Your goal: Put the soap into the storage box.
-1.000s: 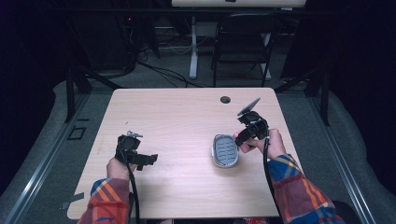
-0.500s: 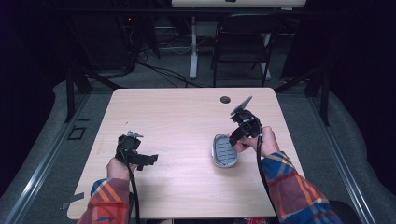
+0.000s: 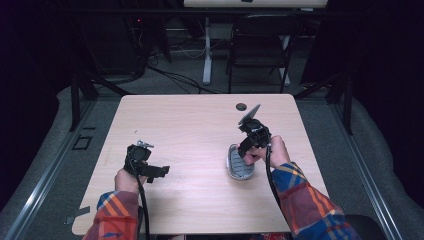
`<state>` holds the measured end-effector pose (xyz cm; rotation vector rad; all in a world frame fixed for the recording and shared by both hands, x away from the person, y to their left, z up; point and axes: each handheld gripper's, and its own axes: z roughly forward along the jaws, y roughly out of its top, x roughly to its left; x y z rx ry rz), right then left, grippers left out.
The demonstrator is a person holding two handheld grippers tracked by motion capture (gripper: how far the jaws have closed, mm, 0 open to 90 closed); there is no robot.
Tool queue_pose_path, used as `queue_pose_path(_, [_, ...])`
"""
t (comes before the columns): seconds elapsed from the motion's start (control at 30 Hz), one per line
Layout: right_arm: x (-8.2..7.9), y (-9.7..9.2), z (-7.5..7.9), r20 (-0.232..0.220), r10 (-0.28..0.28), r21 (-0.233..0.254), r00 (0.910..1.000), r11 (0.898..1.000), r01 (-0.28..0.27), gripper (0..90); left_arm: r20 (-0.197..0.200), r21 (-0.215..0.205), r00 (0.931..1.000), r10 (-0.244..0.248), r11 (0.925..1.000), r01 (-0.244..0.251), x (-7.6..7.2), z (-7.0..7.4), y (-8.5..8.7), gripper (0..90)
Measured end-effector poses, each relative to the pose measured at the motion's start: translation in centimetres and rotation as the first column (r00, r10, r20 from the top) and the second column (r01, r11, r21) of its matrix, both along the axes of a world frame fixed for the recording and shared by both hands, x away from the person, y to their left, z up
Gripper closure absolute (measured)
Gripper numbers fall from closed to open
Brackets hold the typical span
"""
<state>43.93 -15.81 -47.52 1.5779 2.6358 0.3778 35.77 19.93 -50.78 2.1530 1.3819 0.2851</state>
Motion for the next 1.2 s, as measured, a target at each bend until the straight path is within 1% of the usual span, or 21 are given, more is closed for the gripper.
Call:
queue_pose_path(0.17, [0.1,0.4,-0.4,-0.010,-0.008,0.002,0.9999,1.000,0.008,36.9,-0.001,0.008,1.0000,-0.006,1.0000,0.006,0.1,0.0,0.0,4.7])
queue_pose_path(0.2, [0.2,0.5,-0.4,-0.019,0.007,-0.010,0.9998,1.000,-0.007,36.9,-0.003,0.011,1.0000,-0.008,0.9999,0.008,0.1,0.0,0.0,4.7])
queue_pose_path(0.27, [0.2,0.7,-0.5,-0.024,0.004,-0.012,0.9997,1.000,-0.004,36.9,-0.003,0.013,1.0000,-0.009,0.9999,0.009,0.1,0.0,-0.1,4.7])
queue_pose_path(0.3, [0.2,0.8,-0.7,-0.019,-0.006,-0.004,0.9998,1.000,0.006,36.9,-0.002,0.012,1.0000,-0.007,0.9999,0.007,0.1,0.0,-0.1,4.7])
queue_pose_path(0.33, [0.3,1.0,-0.7,-0.029,0.001,-0.010,0.9996,1.000,-0.002,36.9,-0.001,0.011,1.0000,-0.006,0.9999,0.006,0.1,0.0,-0.1,4.7])
queue_pose_path(0.37, [0.3,1.0,-0.7,-0.029,0.001,-0.010,0.9996,1.000,-0.002,36.9,-0.001,0.012,1.0000,-0.007,0.9999,0.007,0.1,0.0,-0.1,4.7])
queue_pose_path(0.4, [0.2,1.2,-0.9,-0.026,-0.012,-0.002,0.9996,1.000,0.012,36.8,-0.001,0.011,1.0000,-0.007,0.9999,0.007,0.0,0.0,-0.1,4.7])
queue_pose_path(0.43, [0.3,1.3,-0.8,-0.038,0.002,-0.015,0.9993,1.000,-0.003,36.8,0.002,0.010,1.0000,-0.006,0.9999,0.006,0.0,0.0,-0.1,4.7])
queue_pose_path(0.47, [0.1,1.5,-1.1,-0.028,-0.018,-0.004,0.9995,1.000,0.018,36.8,0.002,0.007,1.0000,-0.004,1.0000,0.004,0.0,0.0,-0.1,4.7])
queue_pose_path(0.5, [0.1,1.6,-1.1,-0.027,-0.022,-0.005,0.9994,1.000,0.022,36.8,0.002,0.009,1.0000,-0.007,0.9999,0.007,0.0,0.0,-0.1,4.7])
queue_pose_path(0.57, [0.1,1.6,-1.2,-0.028,-0.026,-0.004,0.9993,1.000,0.026,36.8,0.001,0.009,1.0000,-0.009,0.9999,0.009,0.0,0.0,-0.1,4.7])
queue_pose_path(0.6, [0.1,1.7,-1.1,-0.043,-0.018,-0.012,0.9989,1.000,0.017,36.7,0.000,0.012,0.9999,-0.011,0.9999,0.011,0.0,0.0,-0.1,4.7])
queue_pose_path(0.63, [0.1,1.8,-1.1,-0.041,-0.019,-0.009,0.9990,1.000,0.019,36.7,-0.002,0.014,0.9999,-0.014,0.9998,0.014,0.0,0.0,-0.1,4.7])
queue_pose_path(0.8, [0.2,1.7,-1.2,-0.047,-0.024,-0.004,0.9986,1.000,0.024,36.7,-0.003,0.015,0.9999,-0.015,0.9998,0.015,0.0,0.0,-0.2,4.7])
queue_pose_path(0.83, [0.1,1.7,-1.2,-0.046,-0.030,0.006,0.9985,1.000,0.031,36.5,-0.004,0.018,0.9998,-0.018,0.9997,0.018,0.0,0.0,-0.2,4.7])
queue_pose_path(0.87, [0.1,1.5,-0.9,-0.041,-0.037,0.017,0.9985,0.999,0.038,36.5,-0.004,0.019,0.9998,-0.017,0.9997,0.017,0.0,0.0,-0.3,4.7])
queue_pose_path(0.9, [0.1,1.5,-0.9,-0.041,-0.037,0.017,0.9985,0.999,0.038,36.5,-0.003,0.021,0.9998,-0.021,0.9996,0.021,0.1,0.0,-0.3,4.7])
queue_pose_path(0.93, [0.0,1.3,-0.6,-0.035,-0.032,0.020,0.9989,0.999,0.032,36.6,-0.003,0.022,0.9997,-0.023,0.9995,0.023,0.1,0.0,-0.3,4.7])
queue_pose_path(1.07, [-0.2,1.1,-0.3,-0.029,-0.046,0.027,0.9985,0.999,0.047,36.8,-0.001,0.024,0.9997,-0.025,0.9994,0.025,0.1,-0.1,-0.4,4.7])
queue_pose_path(1.1, [-0.2,0.9,-0.3,-0.025,-0.053,0.038,0.9983,0.998,0.054,36.9,-0.002,0.026,0.9996,-0.027,0.9993,0.027,0.1,-0.1,-0.4,4.7])
queue_pose_path(1.2, [-0.3,0.6,-0.1,-0.021,-0.042,0.040,0.9989,0.998,0.043,36.8,-0.006,0.025,0.9996,-0.027,0.9993,0.027,0.1,-0.1,-0.4,4.7])
